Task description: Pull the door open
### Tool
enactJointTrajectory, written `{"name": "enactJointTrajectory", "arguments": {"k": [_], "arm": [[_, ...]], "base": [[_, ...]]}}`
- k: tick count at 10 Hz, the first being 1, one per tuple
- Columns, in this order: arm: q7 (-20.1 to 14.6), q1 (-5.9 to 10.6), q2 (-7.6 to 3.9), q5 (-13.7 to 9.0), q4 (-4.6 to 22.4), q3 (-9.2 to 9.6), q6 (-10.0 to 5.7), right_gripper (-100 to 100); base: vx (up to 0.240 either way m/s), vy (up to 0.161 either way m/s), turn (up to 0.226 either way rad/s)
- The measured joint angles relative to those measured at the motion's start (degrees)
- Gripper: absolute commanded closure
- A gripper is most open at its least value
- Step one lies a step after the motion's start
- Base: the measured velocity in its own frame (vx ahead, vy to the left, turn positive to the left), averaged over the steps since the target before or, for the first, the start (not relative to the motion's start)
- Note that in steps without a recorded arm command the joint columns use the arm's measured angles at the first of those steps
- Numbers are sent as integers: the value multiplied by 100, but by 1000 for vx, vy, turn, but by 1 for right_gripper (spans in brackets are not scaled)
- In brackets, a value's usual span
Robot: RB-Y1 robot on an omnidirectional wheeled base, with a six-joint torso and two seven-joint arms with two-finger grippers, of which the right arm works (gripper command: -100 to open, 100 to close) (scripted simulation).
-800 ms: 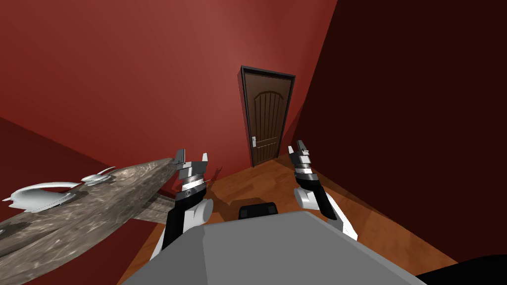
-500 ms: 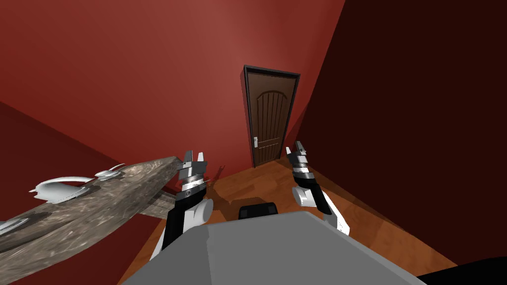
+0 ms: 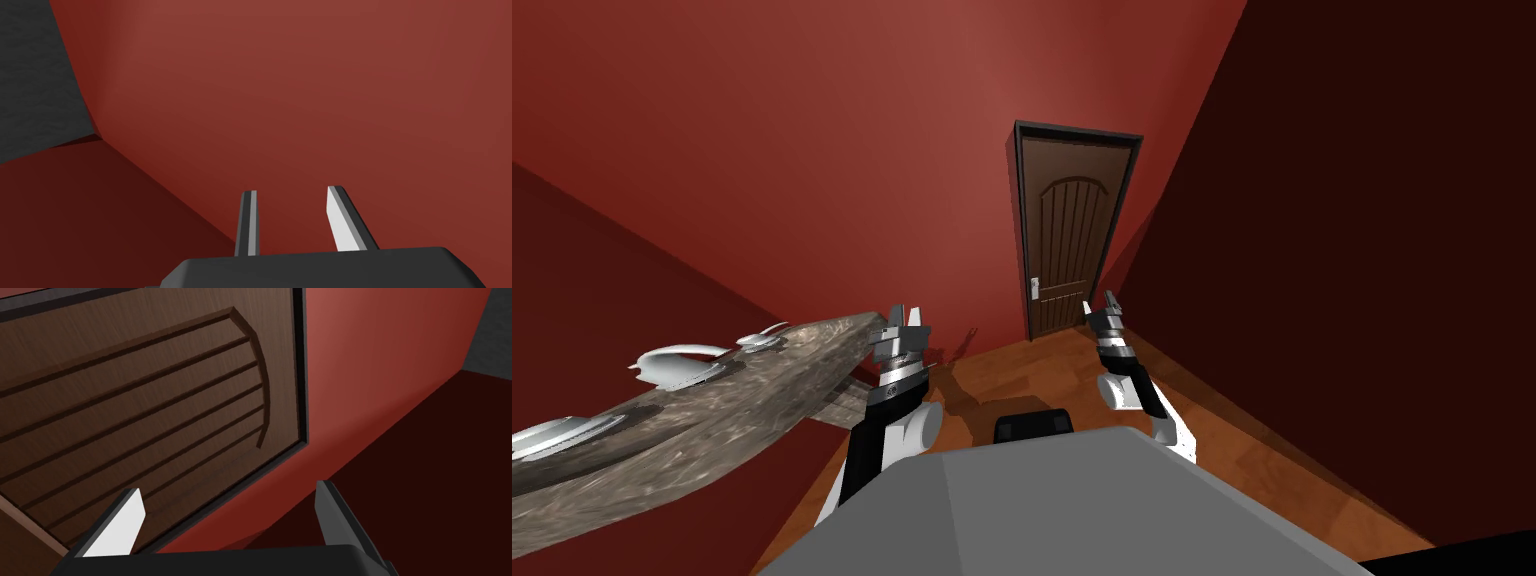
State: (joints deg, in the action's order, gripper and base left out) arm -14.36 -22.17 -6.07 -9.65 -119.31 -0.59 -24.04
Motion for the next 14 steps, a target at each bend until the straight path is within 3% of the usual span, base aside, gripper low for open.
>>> {"name": "enactJointTrajectory", "arguments": {"k": [3,7,9,11,14], "arm": [[-387,233,-146,-504,476,142,-39,-100],[-752,480,-283,-996,946,237,-29,-100],[-991,664,-394,-1301,1358,309,-104,-100],[-1200,728,-505,-1563,1560,346,-129,-100],[-1503,965,-615,-1992,1967,422,-115,-100]], "base": [[78,-27,124],[58,-26,124],[61,-29,120],[62,-36,171],[62,-29,126]]}}
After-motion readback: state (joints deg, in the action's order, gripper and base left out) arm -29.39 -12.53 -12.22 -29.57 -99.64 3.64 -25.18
